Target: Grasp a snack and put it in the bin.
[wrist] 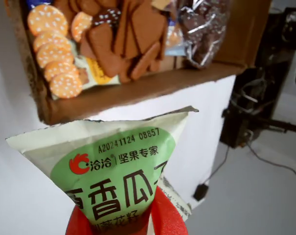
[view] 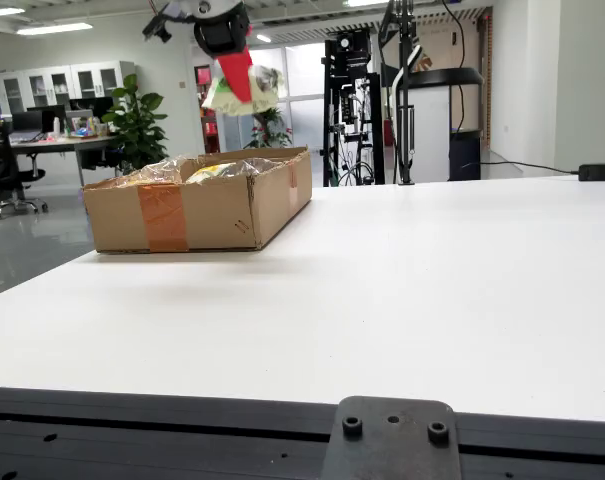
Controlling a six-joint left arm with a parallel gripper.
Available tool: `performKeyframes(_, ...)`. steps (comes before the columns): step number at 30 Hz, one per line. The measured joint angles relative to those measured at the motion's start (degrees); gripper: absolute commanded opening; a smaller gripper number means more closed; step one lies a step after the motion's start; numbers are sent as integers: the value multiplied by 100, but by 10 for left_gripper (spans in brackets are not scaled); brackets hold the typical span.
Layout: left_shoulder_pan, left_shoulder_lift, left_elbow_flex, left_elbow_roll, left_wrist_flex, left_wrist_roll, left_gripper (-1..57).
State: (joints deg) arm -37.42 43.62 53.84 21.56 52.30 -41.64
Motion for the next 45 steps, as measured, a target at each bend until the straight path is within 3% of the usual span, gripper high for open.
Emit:
performKeyframes(21, 712, 329, -1081, 143, 360, 518, 97)
performKeyframes(25, 764, 416, -1245, 167, 399, 631, 150)
performKeyframes(29, 821, 485, -1381, 180, 480, 713, 263)
performKeyframes(34, 915, 556, -1529, 183, 639, 753, 358)
performKeyframes(39, 969, 631, -1671, 181, 824, 767, 397)
performKeyframes(45, 942, 738, -1865, 165, 1063, 818, 395)
